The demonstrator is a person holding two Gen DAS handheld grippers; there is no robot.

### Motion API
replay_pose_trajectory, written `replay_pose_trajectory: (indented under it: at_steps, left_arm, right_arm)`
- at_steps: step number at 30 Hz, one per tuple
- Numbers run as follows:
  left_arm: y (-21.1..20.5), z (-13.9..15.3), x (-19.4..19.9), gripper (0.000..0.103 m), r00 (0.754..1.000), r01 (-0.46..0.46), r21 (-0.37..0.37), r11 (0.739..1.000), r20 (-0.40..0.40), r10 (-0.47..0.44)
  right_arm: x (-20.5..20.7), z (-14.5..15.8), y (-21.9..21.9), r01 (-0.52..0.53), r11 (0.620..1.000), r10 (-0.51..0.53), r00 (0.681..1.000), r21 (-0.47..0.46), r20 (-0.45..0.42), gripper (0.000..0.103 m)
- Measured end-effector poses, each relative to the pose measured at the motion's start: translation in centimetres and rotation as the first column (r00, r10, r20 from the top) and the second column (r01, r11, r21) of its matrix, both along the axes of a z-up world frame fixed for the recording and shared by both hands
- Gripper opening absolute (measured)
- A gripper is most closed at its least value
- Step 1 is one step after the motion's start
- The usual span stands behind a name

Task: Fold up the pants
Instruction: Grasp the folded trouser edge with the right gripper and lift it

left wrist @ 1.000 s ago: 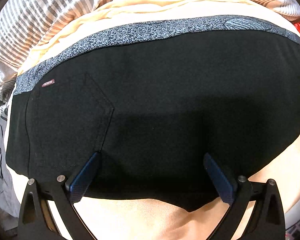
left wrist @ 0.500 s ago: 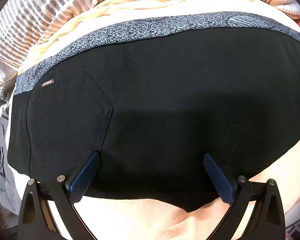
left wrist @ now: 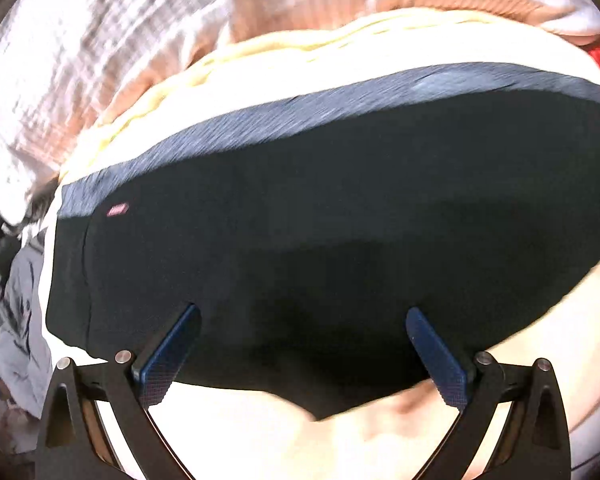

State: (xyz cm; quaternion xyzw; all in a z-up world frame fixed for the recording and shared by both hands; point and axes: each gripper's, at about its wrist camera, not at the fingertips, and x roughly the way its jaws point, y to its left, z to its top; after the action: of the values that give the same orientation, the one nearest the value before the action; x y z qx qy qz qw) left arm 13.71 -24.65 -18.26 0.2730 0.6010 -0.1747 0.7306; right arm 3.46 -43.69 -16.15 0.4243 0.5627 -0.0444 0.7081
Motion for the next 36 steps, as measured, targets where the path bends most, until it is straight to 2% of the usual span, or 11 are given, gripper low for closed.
replay_pose_trajectory:
  at_steps: [7, 10, 13, 14, 15, 21, 25, 27, 30, 34, 36]
  left_arm:
    - [-7.2, 2.2, -1.1, 0.103, 0.998, 0.057, -0.112, 0.992, -0.010, -0.059]
    - [-10.4, 2.3, -1.6, 0.103, 0.996, 0.082, -0.147, 0.986, -0.027, -0.087]
    - [-13.2, 2.3, -2.3, 0.103, 0.993, 0.105, -0.160, 0.981, -0.026, -0.111]
    - [-13.9, 2.3, -2.4, 0.103, 0.993, 0.109, -0.163, 0.980, -0.022, -0.114]
    - [-14.5, 2.3, -2.3, 0.103, 0.993, 0.109, -0.165, 0.980, -0.020, -0.114]
    - [-18.3, 0.8, -2.9, 0.103, 0.996, 0.068, -0.154, 0.986, -0.038, -0.075]
    - [-20.2, -1.9, -2.9, 0.103, 0.997, 0.053, -0.095, 0.994, -0.044, -0.057]
    - [-20.5, -2.6, -3.0, 0.103, 0.998, 0.020, -0.105, 0.994, -0.055, -0.026]
    - [-20.6, -2.8, -2.7, 0.103, 0.998, 0.001, -0.113, 0.994, -0.067, -0.008]
    - [-20.8, -2.9, -2.7, 0.103, 0.998, 0.017, -0.103, 0.995, -0.058, -0.023]
    - [-21.0, -2.9, -2.6, 0.103, 0.998, 0.023, -0.094, 0.995, -0.052, -0.028]
  right_arm:
    - [-4.0, 2.4, -5.7, 0.092, 0.991, -0.094, 0.995, -0.101, -0.020, 0.103]
    - [-5.8, 3.0, -9.0, 0.143, 0.977, -0.152, 0.987, -0.157, -0.047, 0.096]
    - [-7.3, 3.1, -11.6, 0.202, 0.964, -0.218, 0.973, -0.172, -0.080, 0.065]
    - [-8.0, 3.1, -12.6, 0.227, 0.957, -0.245, 0.966, -0.179, -0.085, 0.047]
    - [-8.4, 3.2, -13.3, 0.243, 0.951, -0.263, 0.961, -0.192, -0.087, 0.038]
    - [-10.2, 3.5, -17.7, 0.276, 0.903, -0.326, 0.939, -0.329, -0.108, 0.035]
    - [-11.9, 3.8, -19.5, 0.308, 0.887, -0.363, 0.925, -0.344, -0.108, 0.035]
    - [-12.8, 3.2, -20.3, 0.322, 0.888, -0.377, 0.919, -0.328, -0.118, 0.035]
    - [-13.3, 2.3, -21.4, 0.337, 0.884, -0.393, 0.911, -0.324, -0.126, 0.035]
    - [-13.0, 1.6, -22.3, 0.320, 0.870, -0.391, 0.912, -0.375, -0.128, 0.035]
    - [-13.3, 2.2, -22.5, 0.340, 0.847, -0.417, 0.901, -0.409, -0.116, 0.035]
